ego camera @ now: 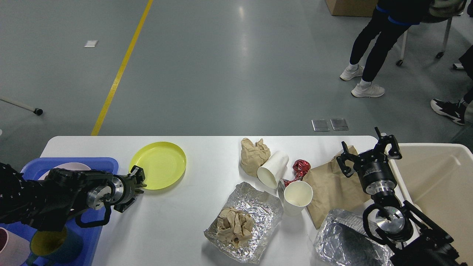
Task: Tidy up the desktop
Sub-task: 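Grasp the rim of the yellow plate with the left gripper, then lift the yellow plate and set it onto the pink plate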
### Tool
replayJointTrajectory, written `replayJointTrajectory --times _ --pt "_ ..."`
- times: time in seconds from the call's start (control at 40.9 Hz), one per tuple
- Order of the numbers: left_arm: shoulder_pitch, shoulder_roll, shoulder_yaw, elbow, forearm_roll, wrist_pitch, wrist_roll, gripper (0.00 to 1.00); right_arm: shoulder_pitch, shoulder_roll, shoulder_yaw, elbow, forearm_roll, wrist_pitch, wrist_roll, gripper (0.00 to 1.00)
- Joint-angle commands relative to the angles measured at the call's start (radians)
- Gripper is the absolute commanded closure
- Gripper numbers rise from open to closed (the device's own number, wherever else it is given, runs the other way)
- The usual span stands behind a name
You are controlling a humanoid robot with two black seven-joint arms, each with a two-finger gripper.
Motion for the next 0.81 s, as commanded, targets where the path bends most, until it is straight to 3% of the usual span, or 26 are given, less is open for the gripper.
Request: replayJointTrajectory --times 0.0,0.293,0.635,0.782 --pt "0.0 0.0 -0.001 0.0 0.0 -0.009 0.0 0.87 0.0 0.0 0.0 0.0 0.0 0.0 0.0 0.0" --pt "0.0 0.0 -0.001 -0.003 0.0 -0.026 0.0 0.99 0.0 0.0 0.0 -0.001 0.0 0.0 0.0 0.0" --pt "-0.014 0.012 0.001 -0.02 0.0 -0.069 0.002 1.0 0.0 0.0 0.0 -0.001 0.0 0.0 0.0 0.0" --pt "-0.133 0.093 0.044 -0.173 0.003 -0.096 0.006 1.0 0.0 0.0 0.0 -0.001 0.0 0.0 0.0 0.0"
